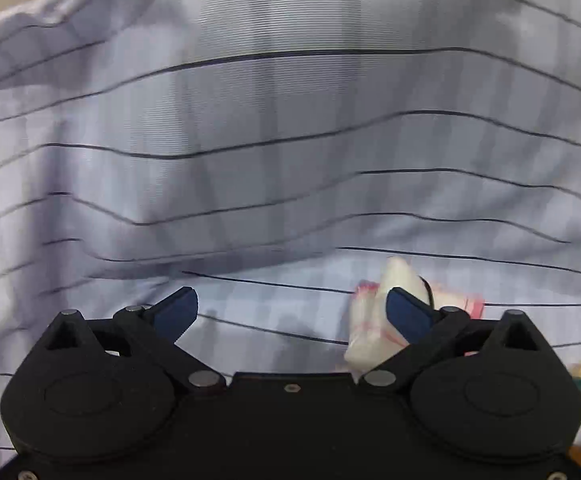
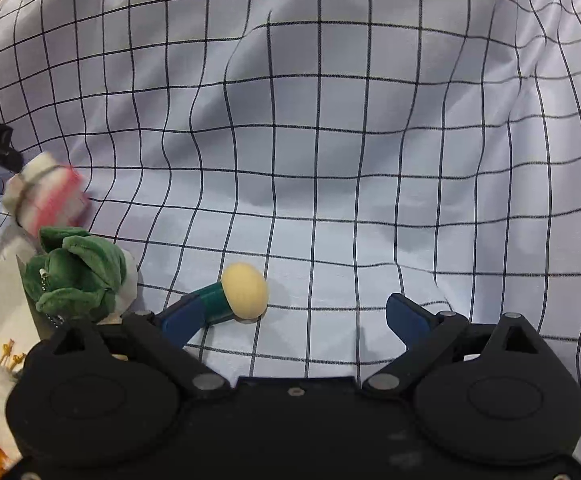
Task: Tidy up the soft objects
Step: 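Close the left tool on the folded cloth while the right tool closes on the sponge stick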
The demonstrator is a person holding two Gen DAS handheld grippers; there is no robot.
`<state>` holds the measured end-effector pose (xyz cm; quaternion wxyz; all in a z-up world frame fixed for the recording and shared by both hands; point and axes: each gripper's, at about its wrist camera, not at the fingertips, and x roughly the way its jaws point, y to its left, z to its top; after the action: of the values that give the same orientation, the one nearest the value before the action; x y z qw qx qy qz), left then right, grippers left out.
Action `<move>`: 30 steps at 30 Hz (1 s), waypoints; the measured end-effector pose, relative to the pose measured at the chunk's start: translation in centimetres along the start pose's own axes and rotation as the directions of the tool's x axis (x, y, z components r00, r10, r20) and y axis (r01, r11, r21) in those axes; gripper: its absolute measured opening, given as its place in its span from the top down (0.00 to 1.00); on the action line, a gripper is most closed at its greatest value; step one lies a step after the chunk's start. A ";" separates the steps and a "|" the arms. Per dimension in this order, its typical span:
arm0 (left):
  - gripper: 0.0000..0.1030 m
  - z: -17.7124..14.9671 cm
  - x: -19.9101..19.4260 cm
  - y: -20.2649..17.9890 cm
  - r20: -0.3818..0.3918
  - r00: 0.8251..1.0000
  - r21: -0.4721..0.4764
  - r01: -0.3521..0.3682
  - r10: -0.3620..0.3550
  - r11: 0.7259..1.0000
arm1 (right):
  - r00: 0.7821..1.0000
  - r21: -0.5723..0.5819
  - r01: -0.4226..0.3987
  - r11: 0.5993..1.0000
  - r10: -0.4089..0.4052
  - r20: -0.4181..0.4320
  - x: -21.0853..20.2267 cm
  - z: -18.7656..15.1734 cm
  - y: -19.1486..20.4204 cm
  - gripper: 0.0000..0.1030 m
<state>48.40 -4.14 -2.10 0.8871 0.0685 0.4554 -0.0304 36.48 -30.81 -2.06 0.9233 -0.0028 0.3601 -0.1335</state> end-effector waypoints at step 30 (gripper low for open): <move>0.05 -1.3 2.3 -4.0 -0.043 0.978 -0.021 0.201 -0.202 0.979 | 0.995 -0.200 -0.101 0.975 0.099 -0.023 4.1 -0.4 3.1 0.06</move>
<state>48.25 -7.88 -5.05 0.8695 0.0153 0.4801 -0.1148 39.85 -28.77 -5.40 0.9216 -0.0769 0.3772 -0.0498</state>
